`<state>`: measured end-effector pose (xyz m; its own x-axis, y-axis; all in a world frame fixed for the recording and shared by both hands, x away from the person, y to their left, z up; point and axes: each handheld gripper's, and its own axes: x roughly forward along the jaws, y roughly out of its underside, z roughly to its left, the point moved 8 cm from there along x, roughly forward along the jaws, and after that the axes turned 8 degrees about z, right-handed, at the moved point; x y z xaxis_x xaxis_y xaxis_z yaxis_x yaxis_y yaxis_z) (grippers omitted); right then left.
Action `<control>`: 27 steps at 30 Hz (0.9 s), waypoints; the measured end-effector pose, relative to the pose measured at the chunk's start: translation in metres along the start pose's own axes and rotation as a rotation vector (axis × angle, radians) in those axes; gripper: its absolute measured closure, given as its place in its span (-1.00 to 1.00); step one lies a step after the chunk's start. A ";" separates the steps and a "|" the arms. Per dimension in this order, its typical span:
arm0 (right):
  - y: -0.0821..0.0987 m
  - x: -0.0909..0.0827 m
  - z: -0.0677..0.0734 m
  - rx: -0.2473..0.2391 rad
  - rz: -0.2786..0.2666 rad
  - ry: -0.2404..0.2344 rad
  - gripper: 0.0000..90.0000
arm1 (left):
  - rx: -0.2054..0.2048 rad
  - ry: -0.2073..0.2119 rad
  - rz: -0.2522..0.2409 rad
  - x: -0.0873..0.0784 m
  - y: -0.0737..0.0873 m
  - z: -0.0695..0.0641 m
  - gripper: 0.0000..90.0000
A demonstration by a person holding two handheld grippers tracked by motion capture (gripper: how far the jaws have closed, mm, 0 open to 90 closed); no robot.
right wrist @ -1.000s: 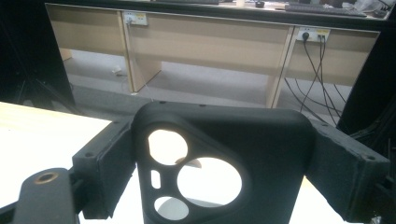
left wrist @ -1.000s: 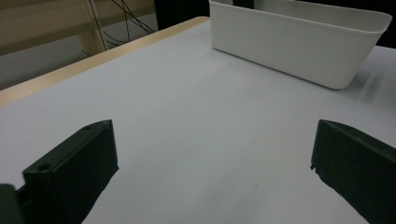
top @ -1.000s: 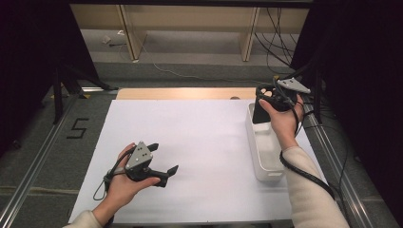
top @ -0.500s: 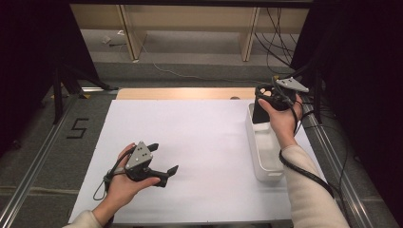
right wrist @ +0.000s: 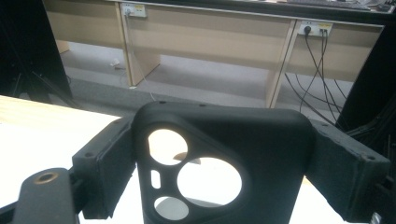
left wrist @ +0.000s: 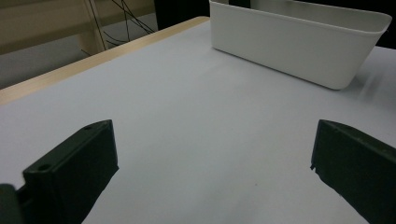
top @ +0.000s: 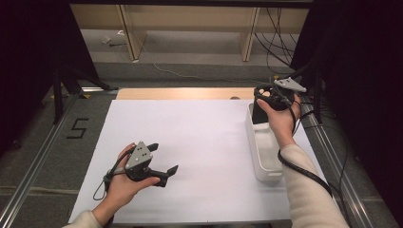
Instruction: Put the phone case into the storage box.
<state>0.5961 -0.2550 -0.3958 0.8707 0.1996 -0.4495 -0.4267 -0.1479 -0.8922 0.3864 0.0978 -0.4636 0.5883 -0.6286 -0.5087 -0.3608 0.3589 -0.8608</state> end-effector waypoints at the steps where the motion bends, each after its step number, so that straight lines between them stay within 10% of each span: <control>1: 0.000 0.000 0.000 0.001 -0.001 0.000 -0.64 | 0.000 0.000 0.000 0.000 0.000 0.000 -1.00; 27: 0.008 0.011 0.002 -0.016 0.030 0.003 -0.64 | 0.000 0.001 -0.001 0.000 0.000 0.000 -1.00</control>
<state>0.6016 -0.2520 -0.4079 0.8585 0.1916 -0.4756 -0.4485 -0.1693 -0.8776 0.3864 0.0980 -0.4632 0.5878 -0.6299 -0.5077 -0.3602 0.3581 -0.8614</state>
